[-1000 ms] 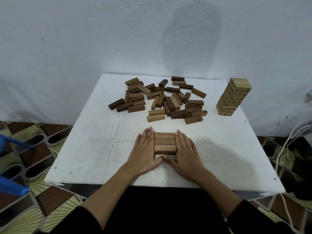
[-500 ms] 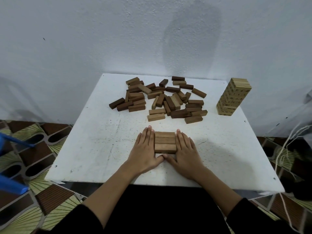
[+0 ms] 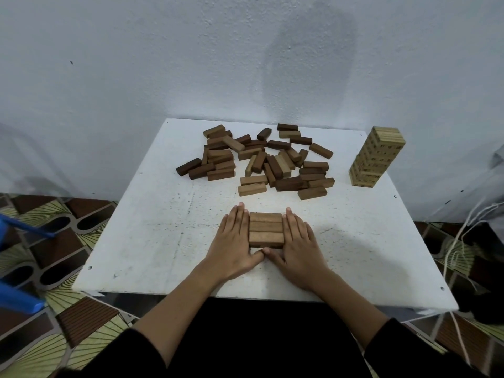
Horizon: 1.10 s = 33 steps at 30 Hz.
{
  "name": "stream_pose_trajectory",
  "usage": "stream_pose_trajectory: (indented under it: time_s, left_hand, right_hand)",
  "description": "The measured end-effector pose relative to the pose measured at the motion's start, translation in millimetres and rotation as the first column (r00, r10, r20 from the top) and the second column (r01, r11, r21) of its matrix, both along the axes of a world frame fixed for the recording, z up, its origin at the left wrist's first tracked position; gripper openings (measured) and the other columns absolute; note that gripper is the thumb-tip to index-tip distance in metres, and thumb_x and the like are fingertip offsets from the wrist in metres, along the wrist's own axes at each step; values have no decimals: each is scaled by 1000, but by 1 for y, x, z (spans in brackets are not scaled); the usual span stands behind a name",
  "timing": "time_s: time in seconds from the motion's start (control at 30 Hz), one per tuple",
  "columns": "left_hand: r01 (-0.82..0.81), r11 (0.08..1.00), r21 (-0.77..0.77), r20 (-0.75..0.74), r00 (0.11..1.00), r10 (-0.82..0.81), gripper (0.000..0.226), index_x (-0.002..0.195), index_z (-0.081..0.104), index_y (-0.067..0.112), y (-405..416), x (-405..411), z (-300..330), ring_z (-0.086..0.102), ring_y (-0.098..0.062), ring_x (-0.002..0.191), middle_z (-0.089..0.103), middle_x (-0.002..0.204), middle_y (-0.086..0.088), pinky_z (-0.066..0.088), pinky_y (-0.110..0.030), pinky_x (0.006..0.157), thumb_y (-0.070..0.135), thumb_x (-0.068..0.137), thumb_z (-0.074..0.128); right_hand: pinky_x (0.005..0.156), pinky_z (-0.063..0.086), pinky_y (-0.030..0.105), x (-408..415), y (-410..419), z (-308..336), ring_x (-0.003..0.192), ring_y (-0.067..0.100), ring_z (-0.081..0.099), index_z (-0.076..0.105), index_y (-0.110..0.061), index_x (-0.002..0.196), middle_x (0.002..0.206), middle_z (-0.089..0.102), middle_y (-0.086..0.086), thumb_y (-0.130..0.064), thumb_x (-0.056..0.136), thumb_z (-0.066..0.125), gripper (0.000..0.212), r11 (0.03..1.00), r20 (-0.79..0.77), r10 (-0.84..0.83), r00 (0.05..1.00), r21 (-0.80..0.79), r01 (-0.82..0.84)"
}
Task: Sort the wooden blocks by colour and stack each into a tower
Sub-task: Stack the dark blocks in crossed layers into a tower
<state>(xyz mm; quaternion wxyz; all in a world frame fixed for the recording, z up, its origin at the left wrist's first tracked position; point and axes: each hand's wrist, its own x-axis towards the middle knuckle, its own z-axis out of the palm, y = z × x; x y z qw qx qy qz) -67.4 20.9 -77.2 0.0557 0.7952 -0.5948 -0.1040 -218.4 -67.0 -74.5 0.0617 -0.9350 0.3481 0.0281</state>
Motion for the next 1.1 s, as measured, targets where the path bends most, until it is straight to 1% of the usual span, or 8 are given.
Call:
stream_pose_trajectory:
  time_s: [0.1,0.4,0.7,0.83,0.97,1.1]
  left_hand:
    - [-2,1000,-1,0,1000,2,117,149,-12,4,0,0,0,-21,-20,144,-21,157,-11,-10,-34,119,79,61,0]
    - [1,1000,9,0,1000,-1,117,149,-12,3,0,1,0,-22,-20,144,-23,156,-11,-10,-34,119,79,60,-2]
    - [-4,1000,15,4,1000,4,117,149,-13,3,0,0,1,-23,-21,144,-23,156,-12,-9,-35,119,79,60,-3]
    - [-12,1000,-6,-5,1000,12,118,149,-10,3,1,-1,1,-22,-20,144,-22,157,-12,-12,-31,117,79,60,-1]
    - [-42,998,-49,-40,998,40,116,150,-9,5,5,-2,1,-20,-19,145,-21,157,-10,-13,-27,113,80,63,5]
    - [-44,997,-62,-44,998,41,114,149,-12,5,6,-2,0,-20,-19,145,-23,157,-10,-11,-29,117,80,65,5]
  right_hand:
    - [109,-15,31,1,0,0,146,21,-8,-12,-6,148,158,-15,9,-78,65,-23,110,1000,-3,-4,1000,-4,4]
    - [109,-16,32,3,0,0,145,20,-11,-12,-7,148,158,-15,8,-79,56,-33,119,1000,-15,-5,1000,21,6]
    - [112,-13,33,2,-4,0,145,20,-9,-11,-8,149,158,-13,6,-80,57,-31,119,1000,-25,19,1000,25,-18]
    - [114,-11,34,2,-2,0,145,20,-9,-10,-8,149,158,-12,6,-80,55,-33,120,1000,-13,15,1000,20,-15]
    - [110,-13,32,1,0,0,146,21,-6,-7,-8,150,158,-13,8,-81,61,-26,116,1000,23,-14,1000,24,13]
    - [110,-12,32,0,0,1,145,22,-4,-7,-8,149,157,-18,9,-80,67,-19,110,1000,52,-17,999,20,16]
